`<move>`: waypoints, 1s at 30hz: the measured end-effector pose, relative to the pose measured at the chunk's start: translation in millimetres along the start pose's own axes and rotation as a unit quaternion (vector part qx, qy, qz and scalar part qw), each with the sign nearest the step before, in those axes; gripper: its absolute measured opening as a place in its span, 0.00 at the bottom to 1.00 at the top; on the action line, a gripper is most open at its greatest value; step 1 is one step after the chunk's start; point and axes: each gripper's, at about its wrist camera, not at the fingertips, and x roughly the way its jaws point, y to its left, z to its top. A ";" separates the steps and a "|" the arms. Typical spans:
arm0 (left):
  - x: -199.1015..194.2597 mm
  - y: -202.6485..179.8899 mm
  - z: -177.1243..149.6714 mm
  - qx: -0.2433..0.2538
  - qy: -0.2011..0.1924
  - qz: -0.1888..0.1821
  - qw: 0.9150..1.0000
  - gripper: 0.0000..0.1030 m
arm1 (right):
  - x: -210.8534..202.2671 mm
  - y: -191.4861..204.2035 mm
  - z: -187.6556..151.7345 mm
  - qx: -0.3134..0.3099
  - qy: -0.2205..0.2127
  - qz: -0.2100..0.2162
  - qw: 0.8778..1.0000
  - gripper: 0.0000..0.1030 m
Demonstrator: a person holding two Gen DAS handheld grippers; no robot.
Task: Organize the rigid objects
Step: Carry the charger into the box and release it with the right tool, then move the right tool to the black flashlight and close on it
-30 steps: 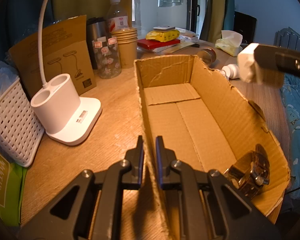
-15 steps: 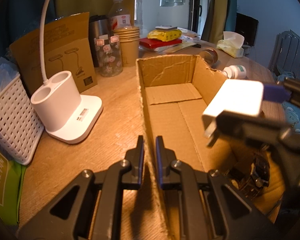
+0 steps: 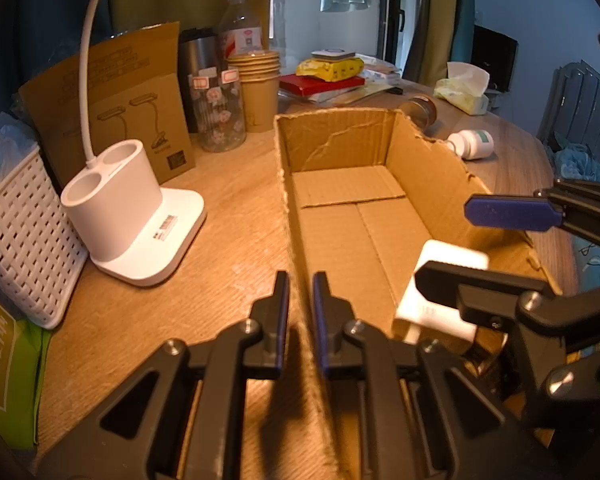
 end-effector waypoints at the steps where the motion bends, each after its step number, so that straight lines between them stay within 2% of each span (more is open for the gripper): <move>1: 0.0 -0.2 0.1 0.001 -0.001 0.001 1.000 0.13 | -1.5 -1.1 -0.3 0.001 -0.002 0.001 1.000 0.61; 13: -0.6 -1.3 -0.7 0.000 0.000 0.000 1.000 0.13 | -29.1 -25.8 0.9 0.026 -0.041 -0.012 0.999 0.61; 19: -0.7 -1.4 -0.7 0.000 -0.001 0.000 1.000 0.13 | -41.0 -47.6 1.1 0.049 -0.059 -0.032 0.997 0.61; 30: -0.7 -2.5 -1.1 0.000 0.000 0.000 1.000 0.13 | -39.1 -85.1 -6.1 0.081 -0.056 -0.063 0.993 0.61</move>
